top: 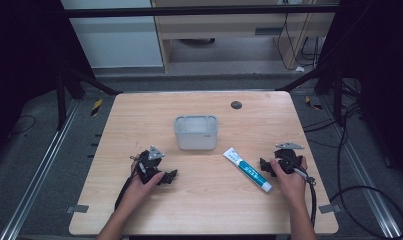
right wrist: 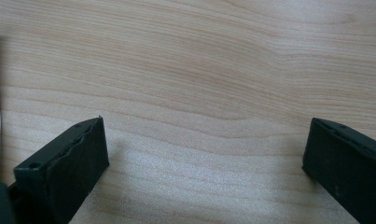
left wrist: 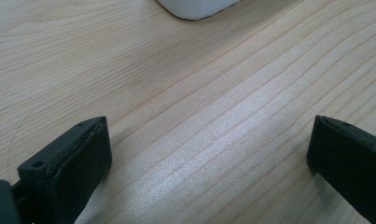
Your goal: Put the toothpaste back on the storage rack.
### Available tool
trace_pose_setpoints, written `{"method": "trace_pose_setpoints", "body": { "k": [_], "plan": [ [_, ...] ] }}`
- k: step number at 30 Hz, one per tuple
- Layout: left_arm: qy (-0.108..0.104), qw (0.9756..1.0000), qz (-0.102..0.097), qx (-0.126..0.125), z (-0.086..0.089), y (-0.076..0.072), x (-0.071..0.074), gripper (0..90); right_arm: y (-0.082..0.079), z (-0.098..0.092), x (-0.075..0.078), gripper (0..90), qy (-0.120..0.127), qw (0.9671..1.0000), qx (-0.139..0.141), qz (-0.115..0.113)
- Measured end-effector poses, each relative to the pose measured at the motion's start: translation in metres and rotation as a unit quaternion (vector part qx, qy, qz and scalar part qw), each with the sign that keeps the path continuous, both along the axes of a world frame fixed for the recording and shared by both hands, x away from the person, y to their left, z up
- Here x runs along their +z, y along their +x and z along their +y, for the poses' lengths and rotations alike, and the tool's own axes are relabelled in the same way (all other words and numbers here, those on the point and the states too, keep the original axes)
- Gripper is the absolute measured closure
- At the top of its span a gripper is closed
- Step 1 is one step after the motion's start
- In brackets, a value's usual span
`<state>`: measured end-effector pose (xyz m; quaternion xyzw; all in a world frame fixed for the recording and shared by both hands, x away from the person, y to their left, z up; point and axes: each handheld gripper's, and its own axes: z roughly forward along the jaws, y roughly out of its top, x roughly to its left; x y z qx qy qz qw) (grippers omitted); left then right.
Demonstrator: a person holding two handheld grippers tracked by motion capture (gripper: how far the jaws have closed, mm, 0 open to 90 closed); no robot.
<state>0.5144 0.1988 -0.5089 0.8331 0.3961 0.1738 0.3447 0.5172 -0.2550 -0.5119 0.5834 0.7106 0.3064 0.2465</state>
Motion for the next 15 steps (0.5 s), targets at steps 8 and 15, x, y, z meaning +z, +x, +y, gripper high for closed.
{"method": "trace_pose_setpoints", "body": {
  "k": [8, 15],
  "plan": [
    [0.0, 1.0, 0.0, 0.0, 0.0, 0.0, 0.0, 0.0, -0.012, 0.001, 0.038, 6.1, -0.011, 0.9994, 0.022, -0.025],
    [0.001, 1.0, -0.001, -0.003, 0.0, 0.002, 0.0, 0.0, -0.02, 0.026, 0.07, 10.7, -0.027, 0.9952, 0.085, -0.04]
  ]
}}
